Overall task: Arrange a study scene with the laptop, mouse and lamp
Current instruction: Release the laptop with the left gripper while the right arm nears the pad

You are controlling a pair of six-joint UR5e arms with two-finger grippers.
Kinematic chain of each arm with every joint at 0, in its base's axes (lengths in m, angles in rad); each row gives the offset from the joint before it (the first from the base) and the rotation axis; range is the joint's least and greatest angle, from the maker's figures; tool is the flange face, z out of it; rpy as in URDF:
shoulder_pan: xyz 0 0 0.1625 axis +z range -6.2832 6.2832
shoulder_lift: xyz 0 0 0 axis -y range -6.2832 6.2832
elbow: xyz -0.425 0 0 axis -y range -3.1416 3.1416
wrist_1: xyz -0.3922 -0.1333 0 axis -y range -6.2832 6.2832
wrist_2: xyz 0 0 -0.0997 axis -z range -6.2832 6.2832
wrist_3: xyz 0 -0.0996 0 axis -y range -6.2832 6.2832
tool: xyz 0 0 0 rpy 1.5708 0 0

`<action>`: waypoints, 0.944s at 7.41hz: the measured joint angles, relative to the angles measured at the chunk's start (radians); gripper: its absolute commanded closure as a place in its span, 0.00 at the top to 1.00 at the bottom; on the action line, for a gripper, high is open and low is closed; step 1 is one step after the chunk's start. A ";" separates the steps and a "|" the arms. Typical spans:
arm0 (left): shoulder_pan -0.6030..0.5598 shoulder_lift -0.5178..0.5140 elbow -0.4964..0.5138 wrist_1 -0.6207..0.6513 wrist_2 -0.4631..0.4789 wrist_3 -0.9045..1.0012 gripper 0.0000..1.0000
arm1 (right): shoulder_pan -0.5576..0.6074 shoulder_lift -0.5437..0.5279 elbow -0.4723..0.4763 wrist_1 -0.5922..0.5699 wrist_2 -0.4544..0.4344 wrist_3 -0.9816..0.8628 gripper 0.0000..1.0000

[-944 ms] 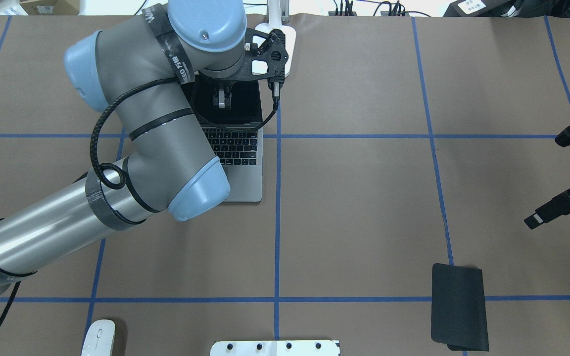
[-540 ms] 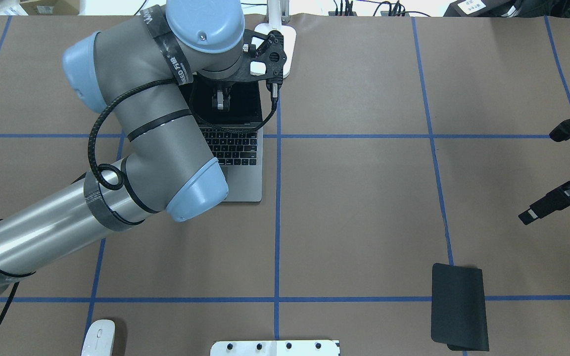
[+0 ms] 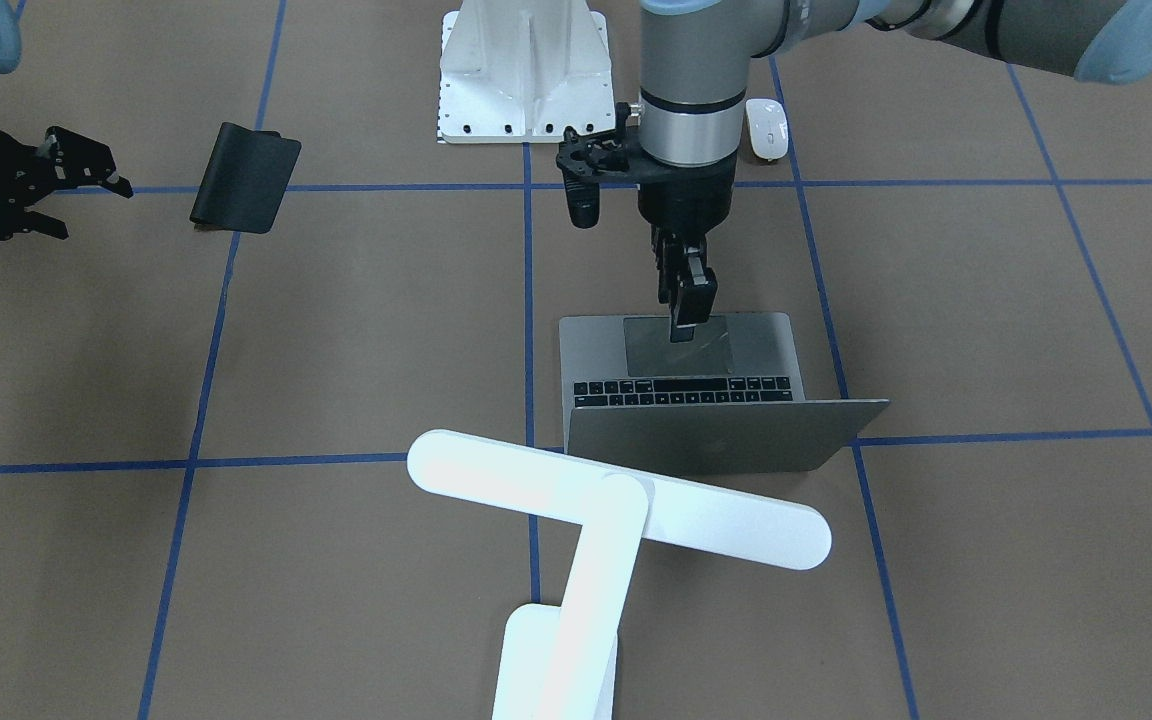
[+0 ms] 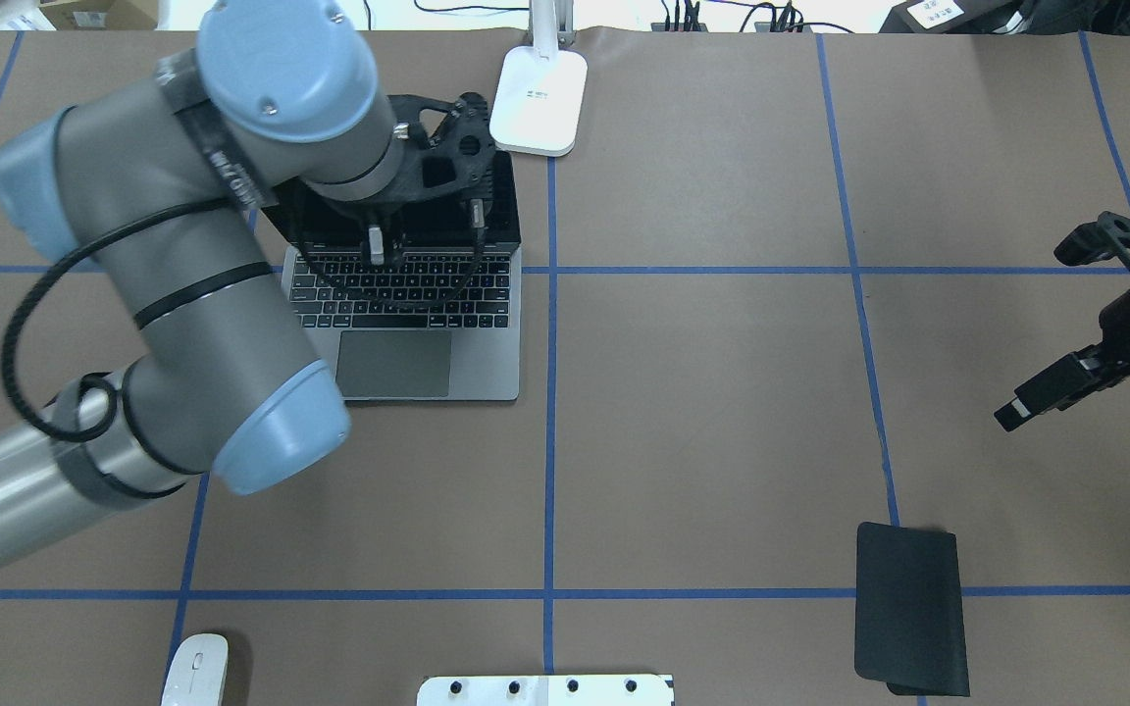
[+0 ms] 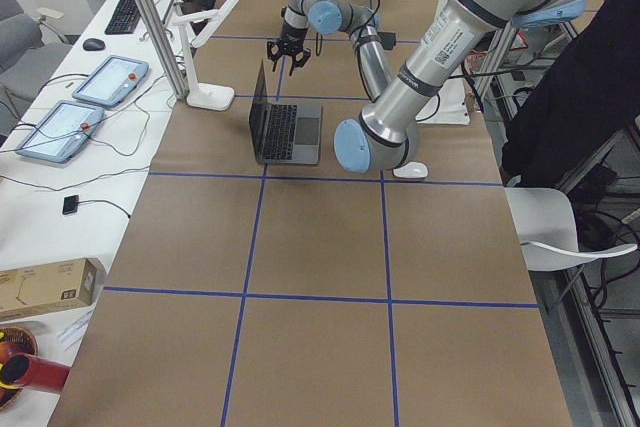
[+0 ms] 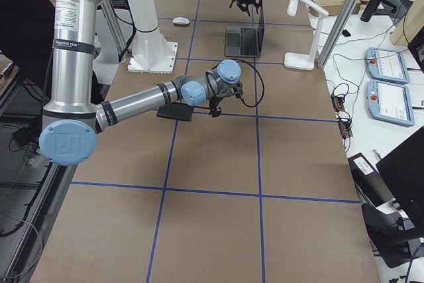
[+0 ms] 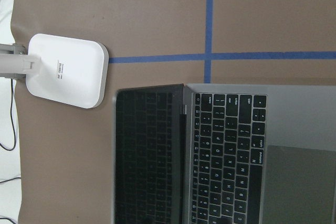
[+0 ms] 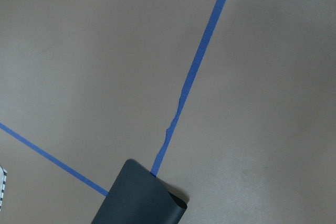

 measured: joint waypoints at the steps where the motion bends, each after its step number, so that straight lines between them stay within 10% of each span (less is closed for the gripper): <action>1: -0.003 0.076 -0.067 0.004 -0.038 -0.048 0.72 | -0.012 0.021 -0.008 0.003 0.000 0.068 0.94; 7: -0.060 0.670 -0.468 0.006 -0.326 -0.583 0.99 | -0.236 -0.058 -0.035 0.496 -0.106 0.720 0.99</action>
